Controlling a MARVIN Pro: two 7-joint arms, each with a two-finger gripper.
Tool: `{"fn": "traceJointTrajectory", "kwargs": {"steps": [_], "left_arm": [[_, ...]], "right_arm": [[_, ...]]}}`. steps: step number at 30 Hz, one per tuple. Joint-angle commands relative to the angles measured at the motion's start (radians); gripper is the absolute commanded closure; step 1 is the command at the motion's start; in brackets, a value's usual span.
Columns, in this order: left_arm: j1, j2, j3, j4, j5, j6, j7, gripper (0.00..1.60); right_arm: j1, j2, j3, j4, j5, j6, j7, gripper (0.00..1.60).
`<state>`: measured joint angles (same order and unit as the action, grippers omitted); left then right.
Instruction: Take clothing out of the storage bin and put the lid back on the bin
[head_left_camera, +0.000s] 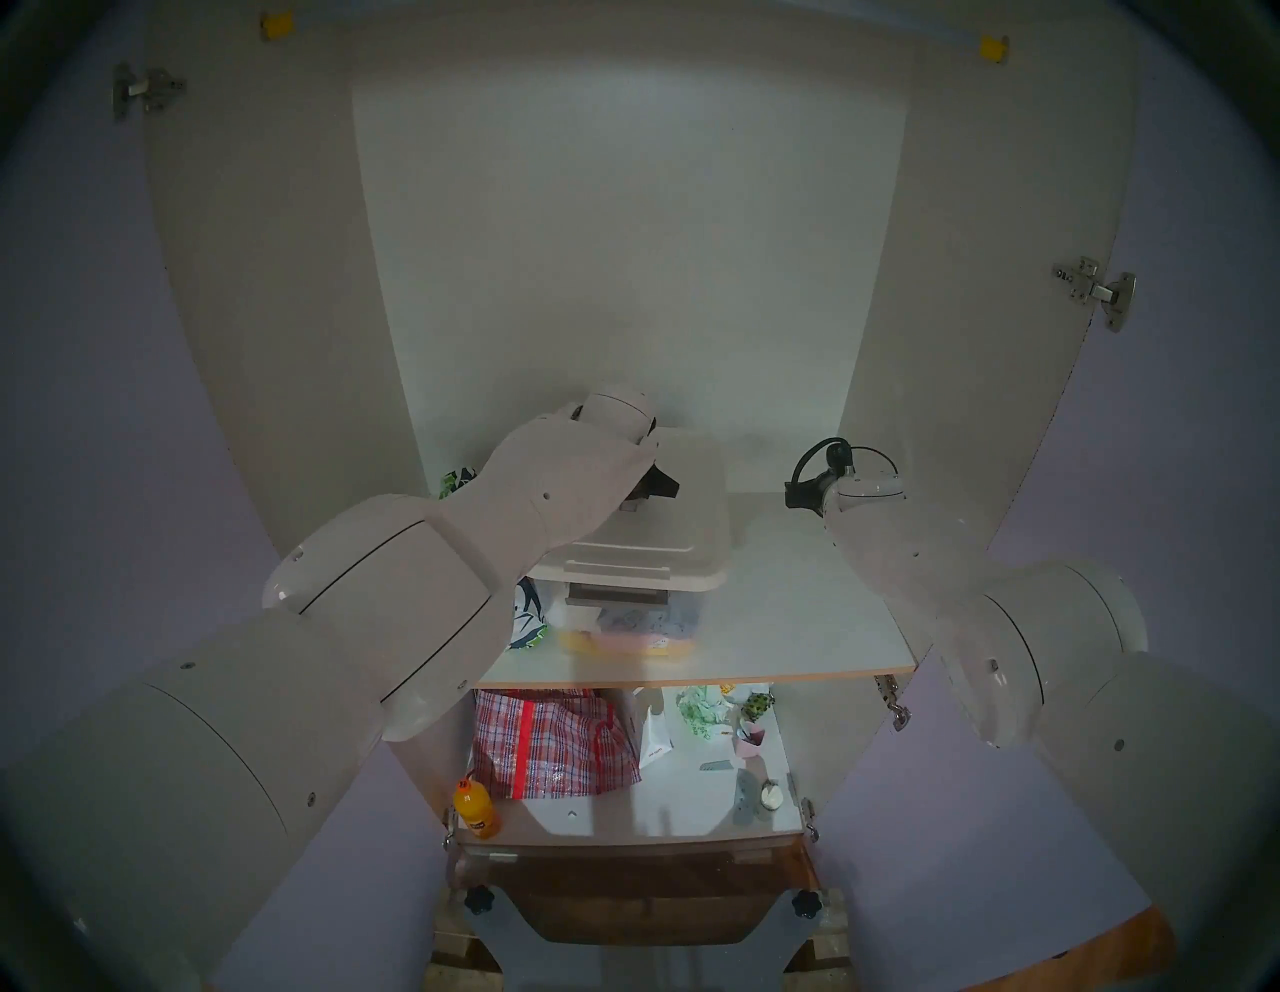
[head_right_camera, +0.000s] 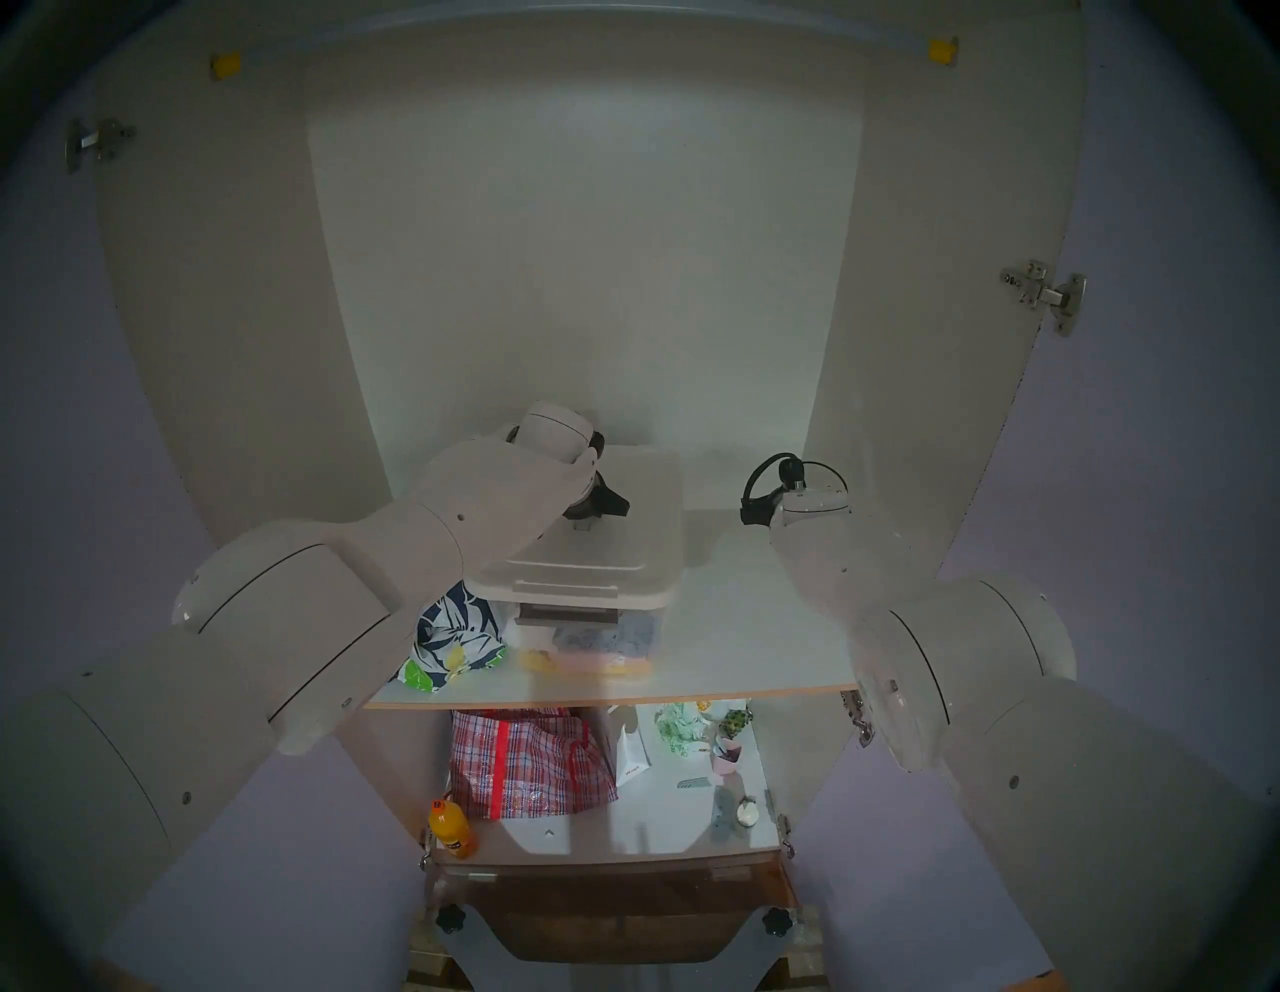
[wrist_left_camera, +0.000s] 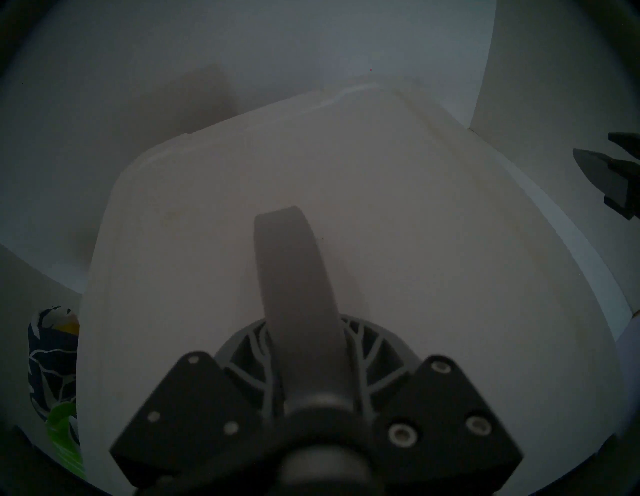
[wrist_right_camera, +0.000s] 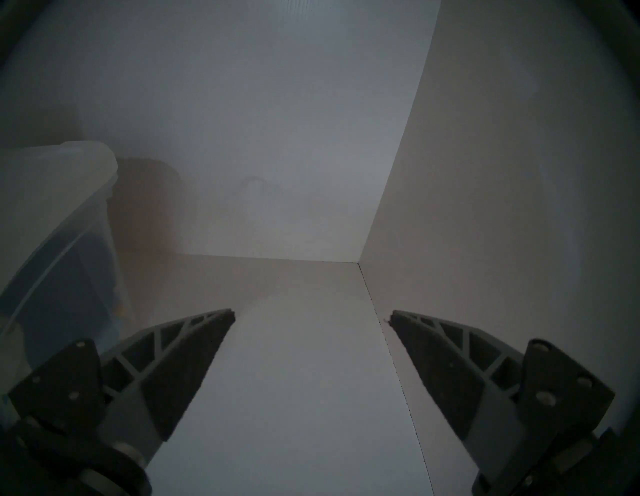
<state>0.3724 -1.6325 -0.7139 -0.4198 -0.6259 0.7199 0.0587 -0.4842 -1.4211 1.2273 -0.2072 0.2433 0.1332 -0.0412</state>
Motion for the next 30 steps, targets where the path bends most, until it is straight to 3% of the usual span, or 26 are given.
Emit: {"fn": "traceJointTrajectory", "kwargs": {"steps": [1, 13, 19, 23, 30], "left_arm": [[-0.029, -0.014, 0.007, 0.007, 0.004, -0.010, -0.025, 0.00], [-0.035, 0.035, 0.024, -0.071, 0.013, 0.024, -0.032, 0.00], [-0.016, 0.067, -0.045, -0.153, -0.022, 0.023, -0.024, 0.00], [0.014, 0.096, -0.048, -0.239, -0.009, 0.043, 0.016, 0.00], [0.101, 0.223, -0.055, -0.498, 0.000, 0.086, 0.098, 0.00]], "right_arm": [[0.035, 0.001, 0.002, -0.017, -0.001, -0.021, -0.001, 0.00], [0.035, 0.000, 0.009, -0.017, -0.008, -0.021, -0.001, 0.00], [0.035, 0.000, 0.012, -0.018, -0.011, -0.019, 0.000, 0.00], [0.035, 0.000, 0.014, -0.017, -0.013, -0.020, 0.000, 0.00], [0.035, -0.001, 0.018, -0.017, -0.017, -0.020, 0.000, 0.00]]}}
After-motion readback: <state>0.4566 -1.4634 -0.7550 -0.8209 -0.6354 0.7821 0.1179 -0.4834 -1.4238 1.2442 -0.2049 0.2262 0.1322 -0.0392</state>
